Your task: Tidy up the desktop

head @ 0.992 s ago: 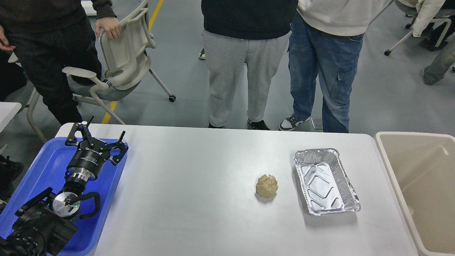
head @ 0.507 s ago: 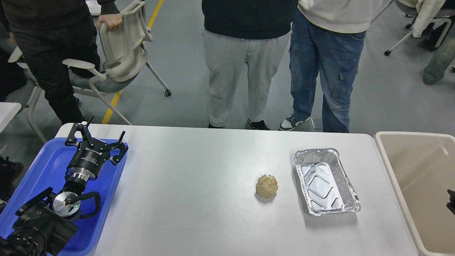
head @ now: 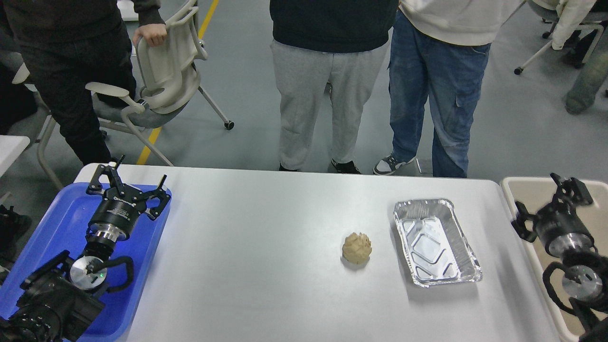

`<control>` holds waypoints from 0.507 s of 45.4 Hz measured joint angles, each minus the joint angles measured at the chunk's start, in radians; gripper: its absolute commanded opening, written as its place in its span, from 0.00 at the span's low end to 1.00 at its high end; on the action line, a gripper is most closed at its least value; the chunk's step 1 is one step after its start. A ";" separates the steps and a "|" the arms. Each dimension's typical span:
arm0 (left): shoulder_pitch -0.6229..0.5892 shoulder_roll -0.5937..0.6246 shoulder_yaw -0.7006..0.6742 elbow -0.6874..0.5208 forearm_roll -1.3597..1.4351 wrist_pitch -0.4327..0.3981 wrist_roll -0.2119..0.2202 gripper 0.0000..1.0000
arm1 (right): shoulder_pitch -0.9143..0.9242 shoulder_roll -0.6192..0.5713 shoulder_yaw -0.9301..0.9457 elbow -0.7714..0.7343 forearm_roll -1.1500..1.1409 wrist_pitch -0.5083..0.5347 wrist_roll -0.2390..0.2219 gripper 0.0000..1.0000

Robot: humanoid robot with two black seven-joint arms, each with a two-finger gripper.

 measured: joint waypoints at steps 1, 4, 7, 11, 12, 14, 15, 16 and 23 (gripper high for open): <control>0.000 0.000 0.000 0.000 0.000 0.000 0.000 1.00 | -0.006 0.012 0.017 0.010 -0.016 0.000 0.009 1.00; 0.000 0.000 0.000 0.000 0.000 0.000 0.000 1.00 | -0.016 0.054 0.062 0.034 -0.067 0.001 0.038 1.00; 0.000 0.000 0.000 0.000 0.000 0.000 0.000 1.00 | -0.022 0.091 0.098 0.056 -0.105 0.001 0.070 1.00; 0.000 0.000 0.000 0.000 0.000 0.000 0.000 1.00 | -0.028 0.130 0.127 0.072 -0.138 0.000 0.111 1.00; 0.000 0.000 0.000 0.000 0.000 0.000 0.000 1.00 | -0.030 0.141 0.134 0.076 -0.148 -0.001 0.122 1.00; 0.000 0.000 0.000 0.000 0.000 0.000 0.000 1.00 | -0.032 0.155 0.141 0.080 -0.157 -0.002 0.133 1.00; 0.000 0.000 0.000 0.000 0.000 0.000 0.000 1.00 | -0.032 0.162 0.145 0.083 -0.162 -0.003 0.140 1.00; 0.000 0.000 0.000 0.000 0.000 0.000 0.000 1.00 | -0.033 0.169 0.149 0.086 -0.168 -0.003 0.147 1.00; 0.000 0.000 0.000 0.000 0.000 0.000 0.000 1.00 | -0.037 0.197 0.161 0.097 -0.191 -0.004 0.177 1.00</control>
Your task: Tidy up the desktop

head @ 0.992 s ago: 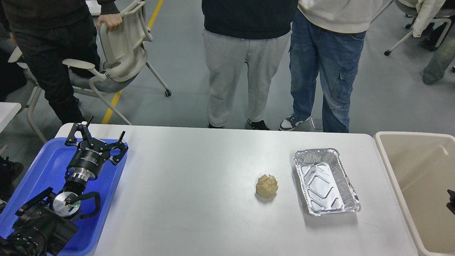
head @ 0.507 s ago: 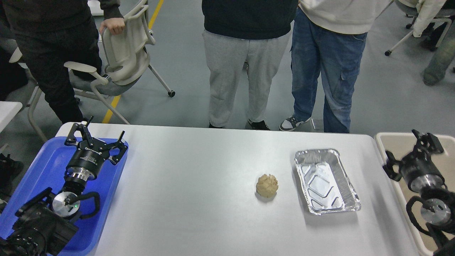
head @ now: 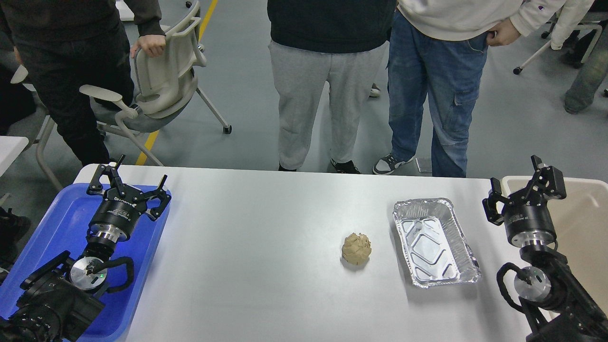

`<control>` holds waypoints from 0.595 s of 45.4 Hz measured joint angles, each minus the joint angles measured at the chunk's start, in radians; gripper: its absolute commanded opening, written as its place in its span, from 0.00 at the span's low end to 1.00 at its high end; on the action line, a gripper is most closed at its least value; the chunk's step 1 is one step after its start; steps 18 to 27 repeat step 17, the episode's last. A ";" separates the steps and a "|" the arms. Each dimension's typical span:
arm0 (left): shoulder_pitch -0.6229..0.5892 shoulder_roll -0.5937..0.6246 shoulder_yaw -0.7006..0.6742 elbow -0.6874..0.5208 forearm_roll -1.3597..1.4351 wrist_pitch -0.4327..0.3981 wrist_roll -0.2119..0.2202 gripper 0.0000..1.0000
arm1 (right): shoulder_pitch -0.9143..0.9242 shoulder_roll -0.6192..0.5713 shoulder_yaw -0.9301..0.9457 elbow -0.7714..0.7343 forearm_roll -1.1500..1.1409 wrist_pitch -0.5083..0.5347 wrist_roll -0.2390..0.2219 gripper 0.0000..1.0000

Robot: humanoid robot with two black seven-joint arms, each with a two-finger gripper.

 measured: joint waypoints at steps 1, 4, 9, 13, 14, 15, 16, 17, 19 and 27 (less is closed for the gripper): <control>0.000 0.000 0.000 0.000 0.000 0.000 0.000 1.00 | -0.001 0.002 0.001 0.001 -0.004 0.001 0.004 1.00; 0.000 0.000 0.000 0.000 0.000 0.000 0.000 1.00 | -0.003 0.009 0.003 0.006 -0.020 0.004 0.017 1.00; 0.000 0.000 0.000 0.000 0.000 0.000 0.000 1.00 | -0.006 0.016 -0.004 0.015 -0.047 0.008 0.031 1.00; 0.000 0.000 0.000 0.000 0.000 0.000 0.000 1.00 | -0.006 0.019 -0.013 0.018 -0.056 0.009 0.036 1.00; 0.000 0.000 0.000 0.000 0.000 0.000 0.000 1.00 | -0.006 0.021 -0.018 0.019 -0.059 0.008 0.037 1.00; 0.000 0.000 0.000 0.000 0.000 0.000 0.000 1.00 | -0.006 0.023 -0.022 0.019 -0.060 0.008 0.038 1.00; 0.000 0.000 0.000 0.000 0.000 0.000 0.000 1.00 | -0.007 0.024 -0.025 0.019 -0.061 0.007 0.039 1.00; 0.000 0.000 0.000 0.000 0.000 0.000 0.000 1.00 | -0.007 0.025 -0.029 0.020 -0.061 0.006 0.040 1.00; 0.000 0.000 0.000 0.000 0.000 0.000 0.000 1.00 | -0.007 0.025 -0.029 0.020 -0.061 0.006 0.040 1.00; 0.000 0.000 0.000 0.000 0.000 0.000 0.000 1.00 | -0.007 0.025 -0.029 0.020 -0.061 0.006 0.040 1.00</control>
